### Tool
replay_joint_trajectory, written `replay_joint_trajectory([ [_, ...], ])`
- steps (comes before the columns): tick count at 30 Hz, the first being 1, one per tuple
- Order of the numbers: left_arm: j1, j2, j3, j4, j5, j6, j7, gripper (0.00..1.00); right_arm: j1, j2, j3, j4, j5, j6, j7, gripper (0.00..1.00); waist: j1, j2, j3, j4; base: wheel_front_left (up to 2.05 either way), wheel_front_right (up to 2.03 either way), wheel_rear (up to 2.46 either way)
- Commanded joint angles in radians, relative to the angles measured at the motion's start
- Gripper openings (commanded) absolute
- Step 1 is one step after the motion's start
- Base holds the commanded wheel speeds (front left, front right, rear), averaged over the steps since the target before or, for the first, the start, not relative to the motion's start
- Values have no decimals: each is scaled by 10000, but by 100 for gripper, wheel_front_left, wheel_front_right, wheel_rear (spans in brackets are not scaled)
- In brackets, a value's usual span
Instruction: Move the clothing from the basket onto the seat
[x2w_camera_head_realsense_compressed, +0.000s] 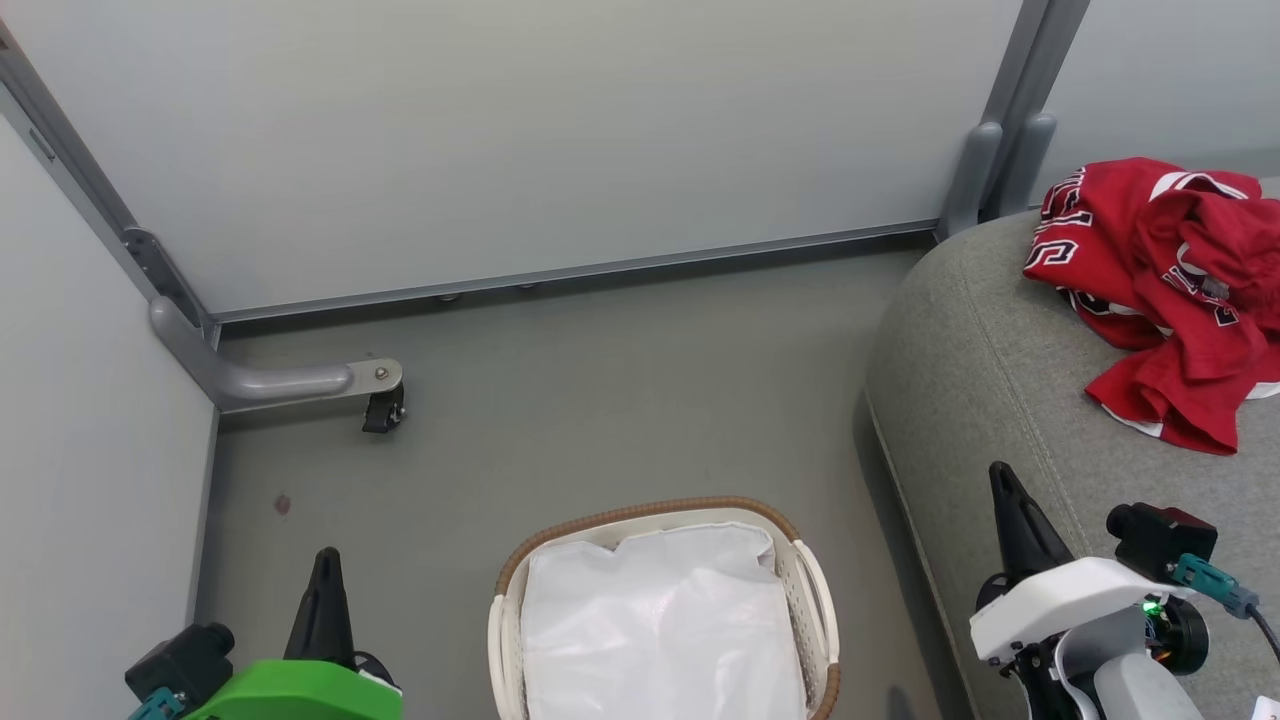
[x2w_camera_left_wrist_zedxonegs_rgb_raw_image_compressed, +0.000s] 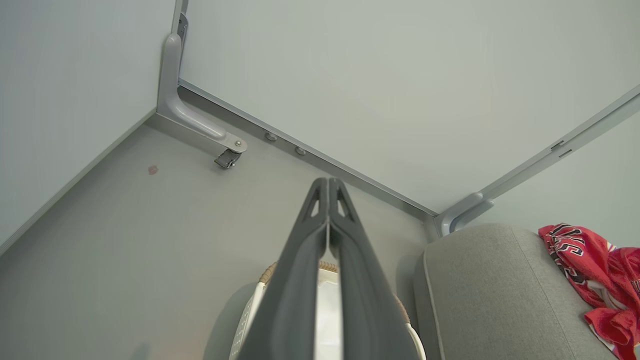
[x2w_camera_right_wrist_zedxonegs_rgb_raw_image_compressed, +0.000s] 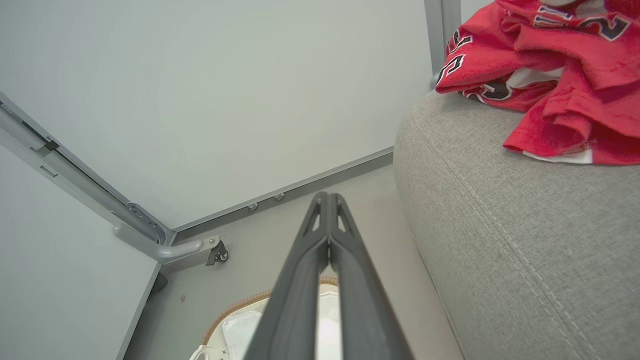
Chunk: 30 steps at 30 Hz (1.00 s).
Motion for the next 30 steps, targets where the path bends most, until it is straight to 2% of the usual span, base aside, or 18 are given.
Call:
replay_joint_trajectory([
  [1, -278, 106, 71, -201, -350, -5, 95, 0, -68, -52, -72, -200, 439, -2, 89, 0, 0, 0, -4, -3, 0, 0, 0],
  [30, -590, 175, 510, -537, -3831, -12, 1099, 0, 15, -86, -466, -520, 4671, -5, 1135, 0, 0, 0, -86, -64, 0, 0, 0],
])
